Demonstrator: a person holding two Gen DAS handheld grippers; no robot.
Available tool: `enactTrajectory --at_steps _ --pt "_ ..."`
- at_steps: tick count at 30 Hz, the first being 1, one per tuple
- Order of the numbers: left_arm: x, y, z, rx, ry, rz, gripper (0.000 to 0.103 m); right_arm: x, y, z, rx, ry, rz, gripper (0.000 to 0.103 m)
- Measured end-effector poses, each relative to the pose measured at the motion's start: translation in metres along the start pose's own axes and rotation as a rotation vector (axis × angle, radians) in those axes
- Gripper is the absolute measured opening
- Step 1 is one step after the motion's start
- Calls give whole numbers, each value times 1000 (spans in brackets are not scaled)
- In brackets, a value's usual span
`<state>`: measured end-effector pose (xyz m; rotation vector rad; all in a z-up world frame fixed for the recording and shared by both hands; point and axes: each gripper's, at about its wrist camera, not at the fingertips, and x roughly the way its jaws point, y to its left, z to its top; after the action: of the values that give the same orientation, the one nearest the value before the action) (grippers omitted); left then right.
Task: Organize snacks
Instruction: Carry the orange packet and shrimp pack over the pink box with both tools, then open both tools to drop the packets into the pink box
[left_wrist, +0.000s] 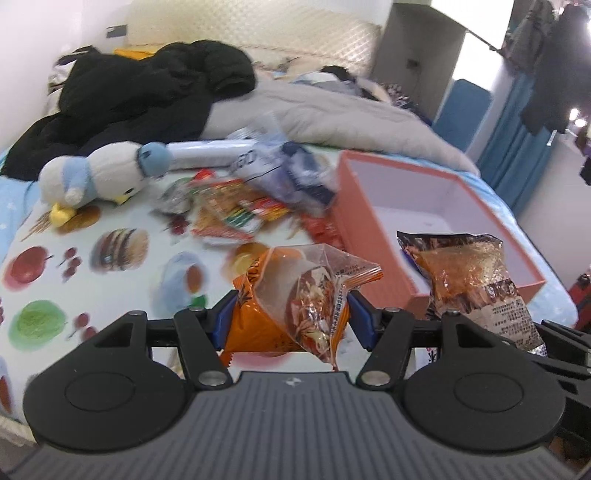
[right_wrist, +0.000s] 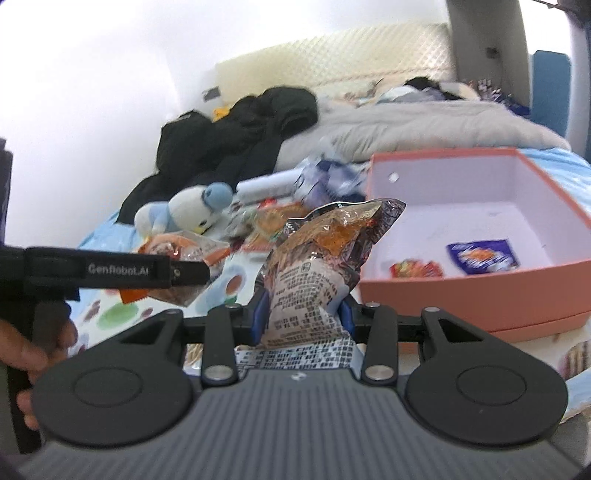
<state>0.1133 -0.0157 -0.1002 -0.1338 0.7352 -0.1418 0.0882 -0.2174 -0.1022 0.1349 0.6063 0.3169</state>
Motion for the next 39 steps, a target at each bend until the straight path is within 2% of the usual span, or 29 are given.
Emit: enactTrajectory --at_steps 9,13,19,23,28,31,33,37,39 --pt "8 -48 10 35 -11 -101 67 -31 -38 5 58 -42 -92 42" --pt "29 -71 23 36 -3 -160 67 -34 -62 8 84 -62 -141 42" --pt "75 -104 60 40 17 -250 67 -18 -94 30 90 -99 -204 42" --pt "110 -124 88 50 50 -269 67 5 -115 49 96 -99 -254 42" --pt "152 -144 118 106 78 -241 67 30 -143 68 119 -88 -289 42" --pt "183 -147 138 102 143 -252 67 42 -160 80 143 -78 -302 42" --pt "200 -146 148 66 175 -249 67 53 -171 87 142 -56 -323 42" --pt "222 -153 158 93 220 -228 67 75 -197 97 192 31 -286 42" --pt "231 -157 158 113 277 -249 67 86 -206 99 193 78 -292 42"
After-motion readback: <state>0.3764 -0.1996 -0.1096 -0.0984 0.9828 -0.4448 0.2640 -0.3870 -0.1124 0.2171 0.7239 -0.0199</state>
